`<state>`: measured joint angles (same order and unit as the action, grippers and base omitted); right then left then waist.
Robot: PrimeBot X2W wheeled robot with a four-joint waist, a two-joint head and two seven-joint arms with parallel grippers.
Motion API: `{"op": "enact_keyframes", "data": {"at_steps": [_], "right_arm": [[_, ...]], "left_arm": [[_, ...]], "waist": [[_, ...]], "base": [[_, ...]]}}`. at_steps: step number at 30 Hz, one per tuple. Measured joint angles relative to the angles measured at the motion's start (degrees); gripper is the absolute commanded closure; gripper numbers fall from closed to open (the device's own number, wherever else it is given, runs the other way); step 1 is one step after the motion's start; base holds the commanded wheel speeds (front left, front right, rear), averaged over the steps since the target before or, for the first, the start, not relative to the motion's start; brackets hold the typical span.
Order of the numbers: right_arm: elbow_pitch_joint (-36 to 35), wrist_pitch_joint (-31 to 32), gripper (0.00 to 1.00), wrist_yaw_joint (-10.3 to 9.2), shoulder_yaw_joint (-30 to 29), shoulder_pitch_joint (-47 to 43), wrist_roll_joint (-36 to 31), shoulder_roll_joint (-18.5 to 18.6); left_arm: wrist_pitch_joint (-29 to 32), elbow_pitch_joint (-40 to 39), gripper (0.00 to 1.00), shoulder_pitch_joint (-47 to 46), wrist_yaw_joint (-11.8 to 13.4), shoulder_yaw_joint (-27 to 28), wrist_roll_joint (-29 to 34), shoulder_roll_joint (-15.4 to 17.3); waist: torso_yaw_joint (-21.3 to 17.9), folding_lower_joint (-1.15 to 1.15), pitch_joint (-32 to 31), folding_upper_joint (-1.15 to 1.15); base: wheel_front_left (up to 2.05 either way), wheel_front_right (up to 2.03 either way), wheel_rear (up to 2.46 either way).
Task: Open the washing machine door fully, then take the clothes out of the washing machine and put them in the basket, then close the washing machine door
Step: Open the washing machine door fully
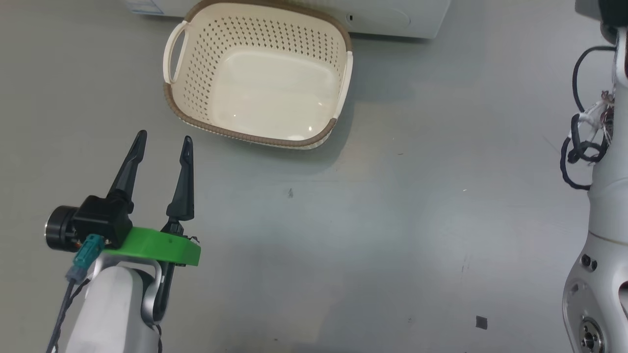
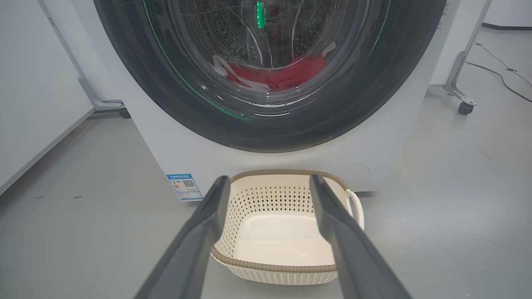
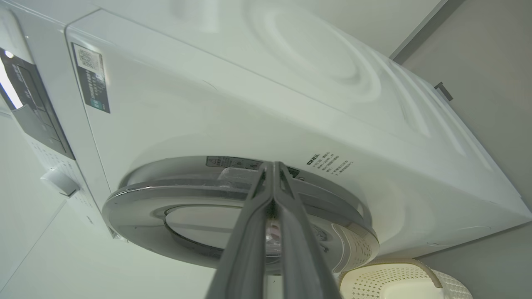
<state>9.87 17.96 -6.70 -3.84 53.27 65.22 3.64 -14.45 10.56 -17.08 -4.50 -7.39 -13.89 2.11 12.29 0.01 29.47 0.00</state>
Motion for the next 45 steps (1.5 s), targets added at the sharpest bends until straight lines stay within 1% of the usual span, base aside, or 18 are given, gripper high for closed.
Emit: {"op": "enact_keyframes", "data": {"at_steps": [7,11,18,22,30,45], "right_arm": [[3.7,1.5,1.00,-0.11,-0.6,6.6,2.5,0.1],[5.5,1.9,1.00,-0.53,-2.1,9.9,8.1,0.4],[9.1,2.5,1.00,-0.54,-1.3,14.0,10.3,0.5],[11.4,3.1,1.00,-0.54,-0.4,16.7,13.5,0.5],[15.2,4.0,1.00,-0.55,2.2,21.0,13.2,0.7],[23.4,5.7,1.00,-0.58,4.9,27.7,14.2,1.7]], "left_arm": [[0.0,0.4,0.00,-1.8,-0.4,-0.2,-0.9,-0.4],[0.0,1.3,0.00,-2.5,-0.6,-0.5,-2.6,-0.5],[0.0,1.8,0.00,-3.6,-0.9,-1.7,-3.7,-0.7],[0.0,2.3,0.00,-3.8,-0.9,-2.2,-5.4,-0.7],[0.0,3.4,0.00,-4.0,-1.1,-3.6,-8.2,-0.8],[0.0,4.5,0.00,-4.5,-1.4,-5.1,-8.3,-0.9]], "waist": [[1.9,0.00,3.5,0.00],[3.0,-0.01,4.9,0.00],[4.3,-0.01,6.4,0.00],[5.0,-0.01,7.1,0.00],[6.2,-0.01,8.1,0.00],[7.3,-0.01,9.4,0.00]], "base": [[0.00,0.00,0.00],[0.00,0.00,0.00],[0.00,0.00,0.00],[0.00,0.00,0.00],[0.00,0.00,0.00],[0.00,0.00,0.00]]}}
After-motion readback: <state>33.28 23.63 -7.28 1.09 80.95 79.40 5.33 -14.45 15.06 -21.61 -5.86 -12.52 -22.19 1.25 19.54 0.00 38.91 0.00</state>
